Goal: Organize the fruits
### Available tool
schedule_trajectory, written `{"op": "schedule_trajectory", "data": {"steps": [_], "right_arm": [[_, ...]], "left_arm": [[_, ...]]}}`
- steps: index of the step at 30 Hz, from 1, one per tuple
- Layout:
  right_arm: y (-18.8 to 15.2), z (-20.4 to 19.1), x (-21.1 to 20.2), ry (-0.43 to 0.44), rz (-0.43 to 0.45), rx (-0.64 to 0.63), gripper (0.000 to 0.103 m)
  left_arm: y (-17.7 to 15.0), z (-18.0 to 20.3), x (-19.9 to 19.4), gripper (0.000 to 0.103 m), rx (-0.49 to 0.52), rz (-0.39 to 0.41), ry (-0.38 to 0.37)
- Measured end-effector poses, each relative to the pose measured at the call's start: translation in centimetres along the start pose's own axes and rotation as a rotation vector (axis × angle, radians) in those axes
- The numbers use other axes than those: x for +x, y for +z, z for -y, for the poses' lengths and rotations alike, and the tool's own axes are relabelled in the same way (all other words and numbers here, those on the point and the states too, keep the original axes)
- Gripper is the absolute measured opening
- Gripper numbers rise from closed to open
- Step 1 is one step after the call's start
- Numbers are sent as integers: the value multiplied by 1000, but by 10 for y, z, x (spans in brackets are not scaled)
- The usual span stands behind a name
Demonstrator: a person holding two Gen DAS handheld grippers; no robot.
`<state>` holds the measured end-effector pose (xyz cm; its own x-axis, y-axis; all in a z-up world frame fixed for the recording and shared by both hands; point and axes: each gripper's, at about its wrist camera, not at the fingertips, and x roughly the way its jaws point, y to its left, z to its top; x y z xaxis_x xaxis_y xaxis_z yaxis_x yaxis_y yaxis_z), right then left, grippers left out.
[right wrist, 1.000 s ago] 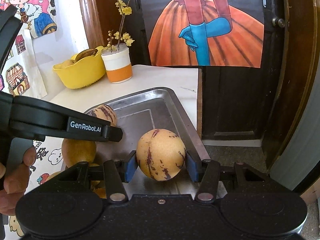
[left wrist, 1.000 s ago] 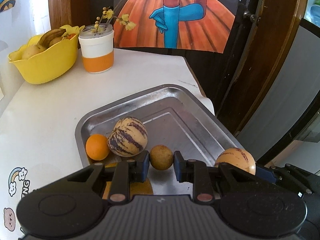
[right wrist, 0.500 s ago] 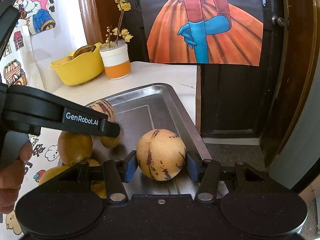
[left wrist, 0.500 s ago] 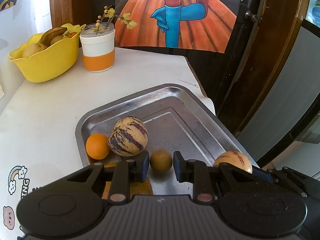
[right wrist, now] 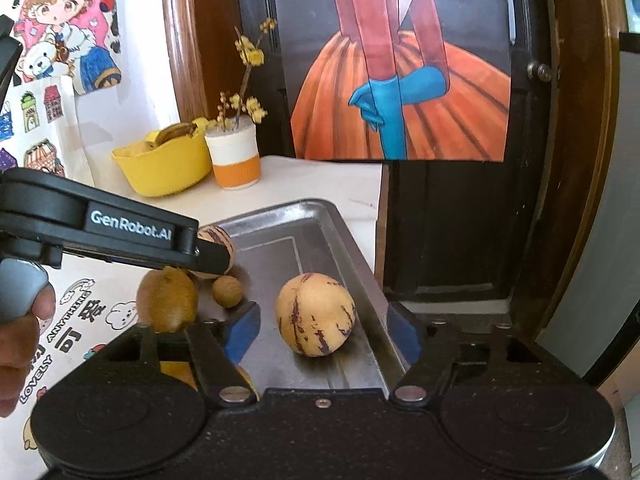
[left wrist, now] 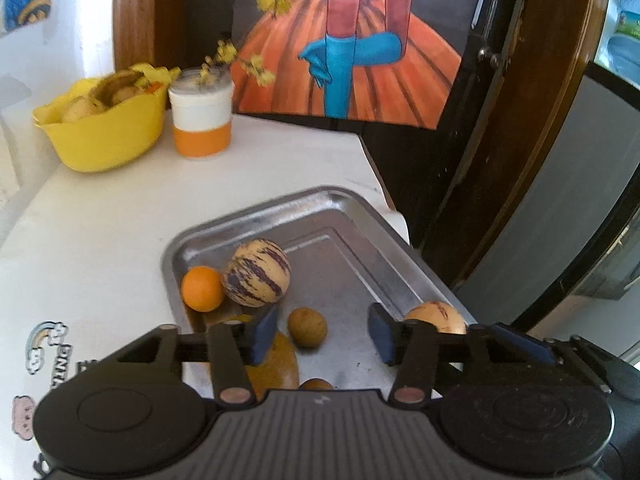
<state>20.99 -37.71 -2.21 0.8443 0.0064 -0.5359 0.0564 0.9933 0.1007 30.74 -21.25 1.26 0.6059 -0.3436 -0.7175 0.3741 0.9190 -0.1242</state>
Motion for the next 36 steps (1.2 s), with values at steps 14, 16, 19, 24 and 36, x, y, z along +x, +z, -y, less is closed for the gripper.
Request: {"op": "schedule_trajectory", "data": {"steps": [14, 16, 19, 24, 36], "right_arm": [[8, -15, -64, -3, 145, -24, 98], [9, -17, -71, -1, 159, -28, 100], [8, -22, -84, 5, 185, -29, 102], [5, -30, -102, 10, 207, -32, 102], [-16, -52, -145, 2, 260, -58, 102]], "left_arm": [[-17, -11, -82, 99, -76, 217, 67], [-19, -15, -94, 101, -102, 246, 70], [-24, -21, -110, 102, -131, 285, 85], [-36, -27, -133, 102, -138, 321, 120], [-83, -32, -177, 103, -124, 377, 196]]}}
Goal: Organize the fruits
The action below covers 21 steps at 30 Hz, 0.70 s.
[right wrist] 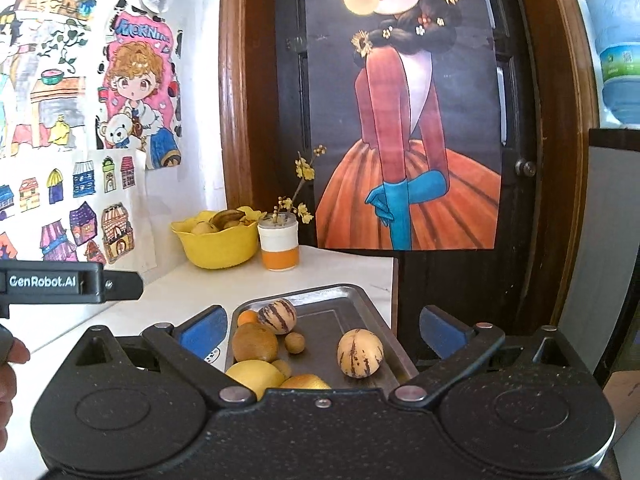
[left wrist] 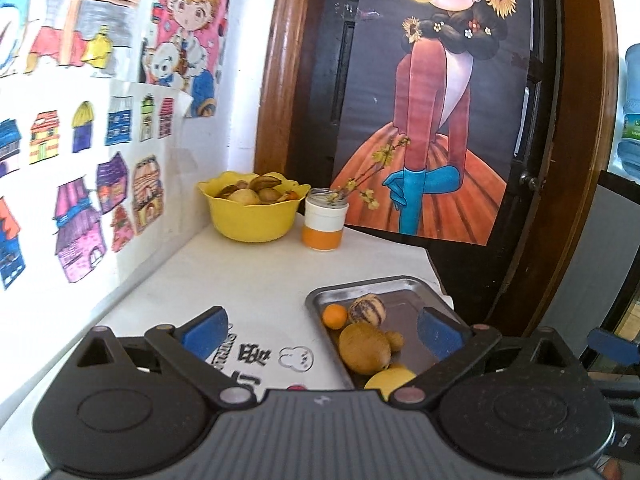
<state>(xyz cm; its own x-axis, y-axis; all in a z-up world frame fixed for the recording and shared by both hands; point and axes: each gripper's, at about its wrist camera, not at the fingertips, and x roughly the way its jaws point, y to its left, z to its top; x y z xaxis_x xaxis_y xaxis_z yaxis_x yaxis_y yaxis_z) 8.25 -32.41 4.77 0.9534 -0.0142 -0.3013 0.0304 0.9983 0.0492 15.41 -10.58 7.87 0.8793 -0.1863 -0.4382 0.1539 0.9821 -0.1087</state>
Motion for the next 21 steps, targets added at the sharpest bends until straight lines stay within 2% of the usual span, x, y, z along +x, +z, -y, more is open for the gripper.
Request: {"op": "schedule_trajectory", "data": {"steps": [8, 21], "right_arm": [[-18, -18, -28, 11, 15, -10, 102], [-51, -41, -51, 27, 8, -35, 102]], "left_arm": [[-28, -22, -35, 103, -16, 16, 44], [-75, -54, -85, 103, -29, 42, 155]]}}
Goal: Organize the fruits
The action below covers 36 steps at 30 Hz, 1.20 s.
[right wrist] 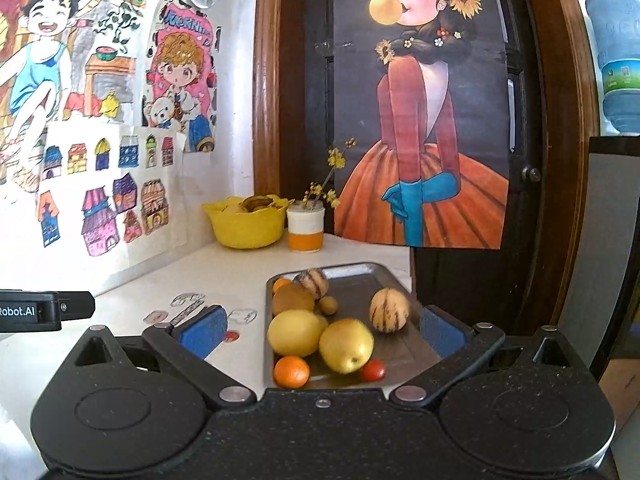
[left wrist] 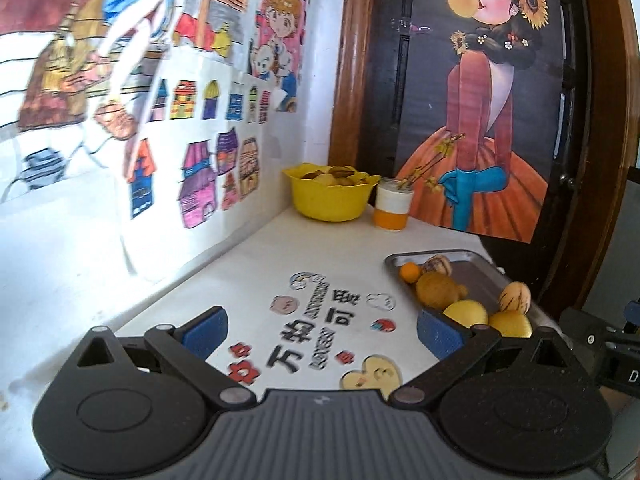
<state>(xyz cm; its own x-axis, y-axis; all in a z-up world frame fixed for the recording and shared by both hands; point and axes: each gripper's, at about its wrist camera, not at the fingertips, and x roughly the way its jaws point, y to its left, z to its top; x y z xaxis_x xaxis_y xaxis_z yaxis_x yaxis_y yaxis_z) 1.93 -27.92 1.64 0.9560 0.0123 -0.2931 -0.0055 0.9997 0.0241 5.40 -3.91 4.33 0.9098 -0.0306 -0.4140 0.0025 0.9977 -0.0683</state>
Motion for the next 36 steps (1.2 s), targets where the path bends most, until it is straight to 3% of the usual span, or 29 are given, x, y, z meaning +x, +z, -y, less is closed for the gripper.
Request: {"op": "schedule_trajectory", "data": {"steps": [22, 36], "right_arm": [[-49, -18, -5, 20, -32, -13, 102], [-58, -23, 6, 34, -60, -43, 102]], "left_arm": [[-58, -33, -9, 103, -53, -44, 70], [-69, -35, -2, 103, -35, -72, 87]]}}
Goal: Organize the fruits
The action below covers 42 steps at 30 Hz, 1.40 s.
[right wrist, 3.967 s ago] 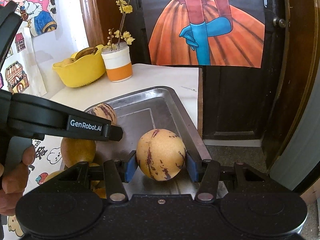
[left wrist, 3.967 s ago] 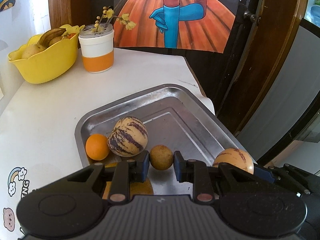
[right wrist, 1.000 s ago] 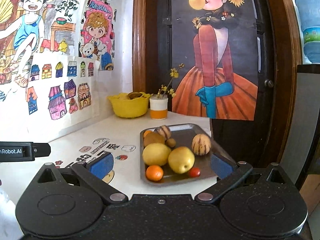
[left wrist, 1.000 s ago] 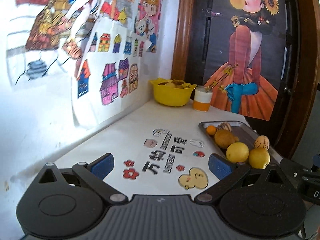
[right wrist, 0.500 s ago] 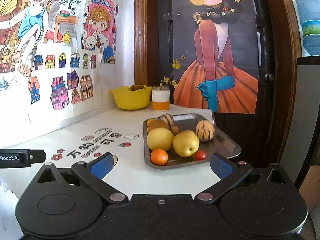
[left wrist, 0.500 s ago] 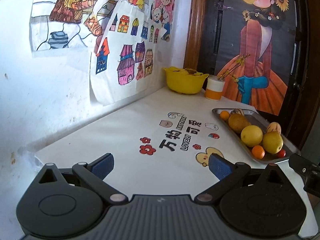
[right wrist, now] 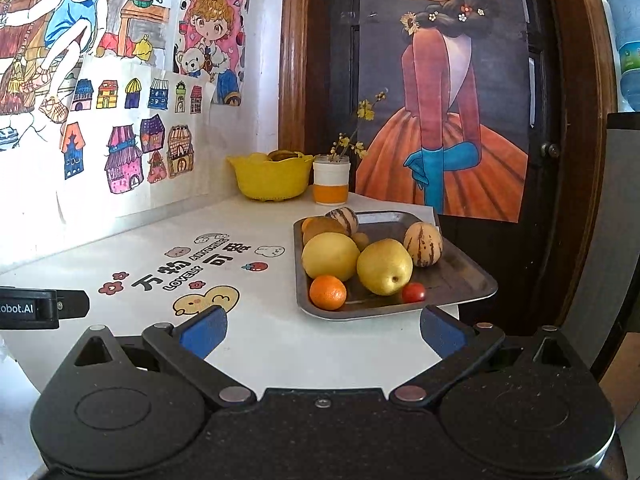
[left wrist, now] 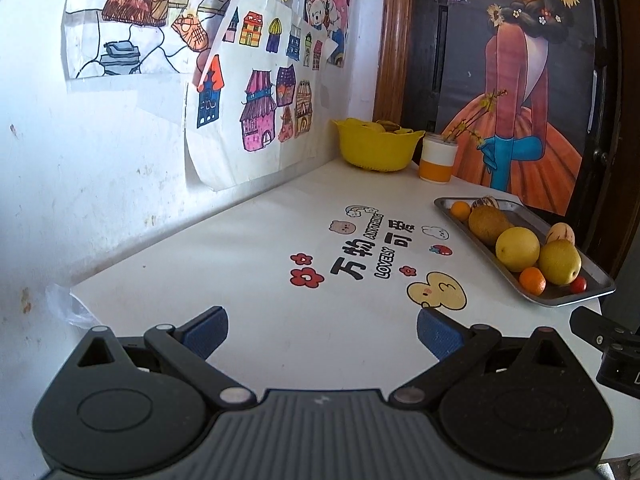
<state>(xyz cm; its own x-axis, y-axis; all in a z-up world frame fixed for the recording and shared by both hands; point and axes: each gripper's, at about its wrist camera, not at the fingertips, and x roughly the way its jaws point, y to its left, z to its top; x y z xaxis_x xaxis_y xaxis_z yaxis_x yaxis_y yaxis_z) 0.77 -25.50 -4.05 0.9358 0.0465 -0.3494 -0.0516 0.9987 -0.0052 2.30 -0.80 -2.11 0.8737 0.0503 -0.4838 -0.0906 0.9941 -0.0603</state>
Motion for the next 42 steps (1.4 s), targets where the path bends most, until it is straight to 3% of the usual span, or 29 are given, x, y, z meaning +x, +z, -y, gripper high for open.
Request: {"op": "schedule_trajectory", "data": {"steps": [42], "right_arm": [[-2, -2, 7, 11, -26, 4, 102]], "left_arm": [[-1, 2, 6, 103, 17, -31, 2]]}}
